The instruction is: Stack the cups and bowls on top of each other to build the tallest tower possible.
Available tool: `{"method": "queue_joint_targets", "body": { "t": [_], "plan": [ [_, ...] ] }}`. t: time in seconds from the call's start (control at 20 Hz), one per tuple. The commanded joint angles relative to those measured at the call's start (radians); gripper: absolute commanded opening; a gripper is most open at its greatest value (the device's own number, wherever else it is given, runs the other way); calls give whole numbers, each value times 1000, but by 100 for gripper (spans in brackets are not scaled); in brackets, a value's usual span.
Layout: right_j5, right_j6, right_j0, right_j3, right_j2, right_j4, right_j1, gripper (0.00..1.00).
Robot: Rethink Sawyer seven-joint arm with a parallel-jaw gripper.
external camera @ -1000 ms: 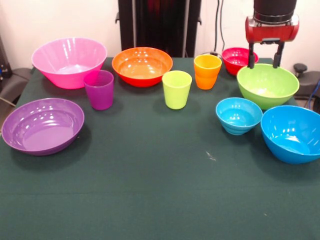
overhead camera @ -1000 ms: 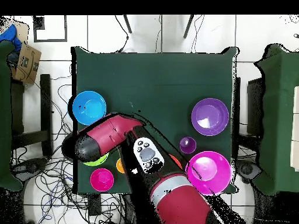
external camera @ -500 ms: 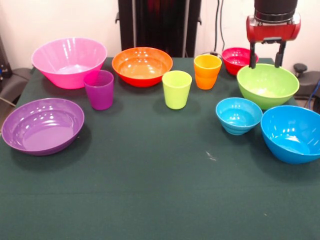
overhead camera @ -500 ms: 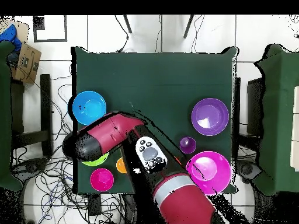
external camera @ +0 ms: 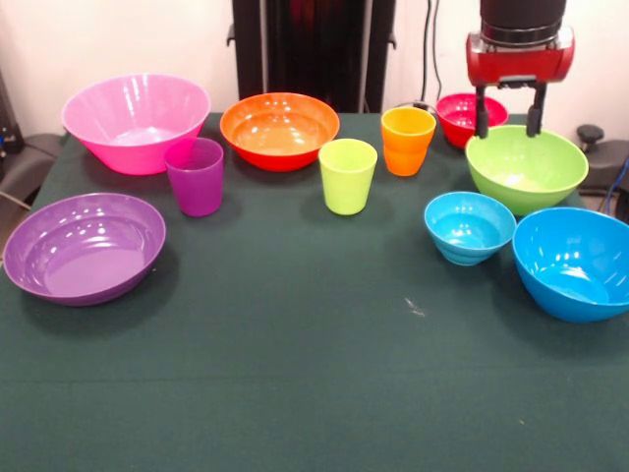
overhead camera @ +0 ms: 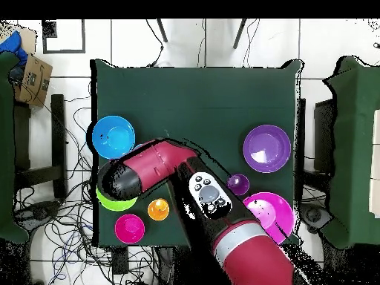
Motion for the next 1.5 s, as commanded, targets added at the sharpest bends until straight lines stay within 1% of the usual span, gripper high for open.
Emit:
{"method": "queue_joint_targets", "body": {
  "t": [0.05, 0.15, 0.3, 0.4, 0.7, 0.8, 1.0, 1.2, 1.4, 1.5],
  "plan": [
    [111, -338, -44, 4, 54, -115, 20, 100],
    [120, -361, -62, 7, 65, -116, 23, 100],
    [145, -401, -80, -14, 78, -112, 50, 100],
    [137, -413, -83, -26, 76, -128, 69, 100],
    [113, -442, -101, -18, 72, -162, 77, 100],
    [96, -454, -109, -16, 65, -186, 99, 100],
    [48, -431, -108, 11, 51, -222, 116, 100],
    [-9, -376, -90, 47, 31, -269, 120, 100],
    [-23, -331, -76, 86, 28, -285, 88, 100],
    [-13, -328, -79, 101, 39, -277, 70, 100]
  ]
}}
